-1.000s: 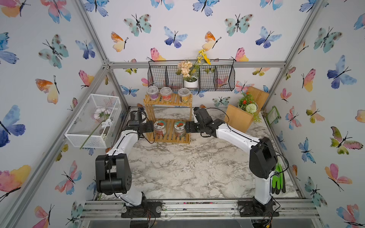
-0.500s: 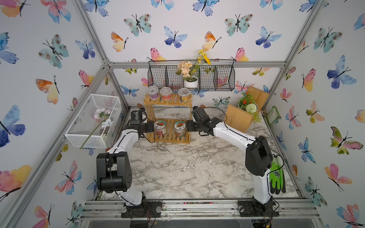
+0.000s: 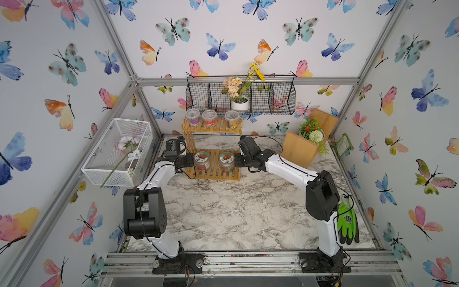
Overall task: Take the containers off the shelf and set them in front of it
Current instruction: Move the shelf to the center of the board.
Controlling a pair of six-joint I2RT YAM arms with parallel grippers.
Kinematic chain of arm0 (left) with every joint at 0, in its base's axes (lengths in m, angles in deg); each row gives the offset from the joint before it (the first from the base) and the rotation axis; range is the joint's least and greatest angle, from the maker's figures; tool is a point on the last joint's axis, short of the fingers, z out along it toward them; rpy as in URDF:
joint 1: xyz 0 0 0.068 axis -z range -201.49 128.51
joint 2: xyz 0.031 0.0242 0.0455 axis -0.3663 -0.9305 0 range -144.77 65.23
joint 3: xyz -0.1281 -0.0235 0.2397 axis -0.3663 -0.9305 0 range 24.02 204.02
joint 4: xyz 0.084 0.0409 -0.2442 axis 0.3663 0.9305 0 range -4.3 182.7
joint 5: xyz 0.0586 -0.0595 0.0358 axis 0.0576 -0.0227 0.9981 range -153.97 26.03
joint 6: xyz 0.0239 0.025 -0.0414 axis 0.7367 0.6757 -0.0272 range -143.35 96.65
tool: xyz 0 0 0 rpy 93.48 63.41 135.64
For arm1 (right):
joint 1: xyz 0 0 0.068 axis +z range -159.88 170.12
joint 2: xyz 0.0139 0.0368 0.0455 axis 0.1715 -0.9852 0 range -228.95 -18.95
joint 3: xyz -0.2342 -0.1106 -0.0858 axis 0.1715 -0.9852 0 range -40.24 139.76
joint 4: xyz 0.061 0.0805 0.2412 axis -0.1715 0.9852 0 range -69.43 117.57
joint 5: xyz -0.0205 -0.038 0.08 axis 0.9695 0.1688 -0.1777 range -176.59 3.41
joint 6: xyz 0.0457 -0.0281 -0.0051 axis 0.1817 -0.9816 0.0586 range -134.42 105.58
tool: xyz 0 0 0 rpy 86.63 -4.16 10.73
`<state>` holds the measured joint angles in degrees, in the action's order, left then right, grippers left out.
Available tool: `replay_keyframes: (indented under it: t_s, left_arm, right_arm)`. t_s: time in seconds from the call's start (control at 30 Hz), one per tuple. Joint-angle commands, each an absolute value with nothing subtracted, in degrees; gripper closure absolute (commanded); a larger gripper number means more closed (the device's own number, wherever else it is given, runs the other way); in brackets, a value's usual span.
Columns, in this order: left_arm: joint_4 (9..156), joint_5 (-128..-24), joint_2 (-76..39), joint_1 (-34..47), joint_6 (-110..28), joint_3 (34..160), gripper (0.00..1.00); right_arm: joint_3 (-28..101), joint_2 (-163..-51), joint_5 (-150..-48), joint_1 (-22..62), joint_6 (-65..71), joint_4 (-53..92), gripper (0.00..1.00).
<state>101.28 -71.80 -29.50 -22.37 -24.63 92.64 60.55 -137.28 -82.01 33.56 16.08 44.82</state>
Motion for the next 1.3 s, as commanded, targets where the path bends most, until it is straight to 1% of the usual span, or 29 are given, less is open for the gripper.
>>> replay_keyframes:
  t_s: [0.0, 0.2, 0.37, 0.73, 1.03, 1.27]
  left_arm:
    - [102.0, -74.7, -30.2, -20.8, -24.6, 93.7, 0.51]
    - [102.6, -73.9, -29.9, -19.1, -24.6, 93.2, 0.55]
    - [103.3, -73.2, -29.2, -17.3, -24.6, 92.5, 0.57]
    - [104.8, -72.0, -27.0, -12.4, -25.6, 89.6, 0.61]
    - [105.6, -70.4, -25.1, -6.9, -27.7, 88.0, 0.62]
    - [106.6, -67.1, -24.2, -2.1, -28.3, 86.9, 0.62]
  right_arm:
    - [60.5, -138.1, -79.9, 33.3, 15.7, 47.8, 0.68]
    - [58.6, -136.8, -77.9, 33.3, 15.7, 48.9, 0.73]
    - [55.4, -134.4, -75.7, 33.1, 14.9, 49.0, 0.74]
    - [47.6, -128.4, -73.0, 31.6, 13.0, 49.1, 0.74]
    - [39.9, -122.5, -70.6, 29.0, 11.4, 49.0, 0.74]
    - [35.0, -118.1, -69.6, 26.6, 10.6, 48.8, 0.75]
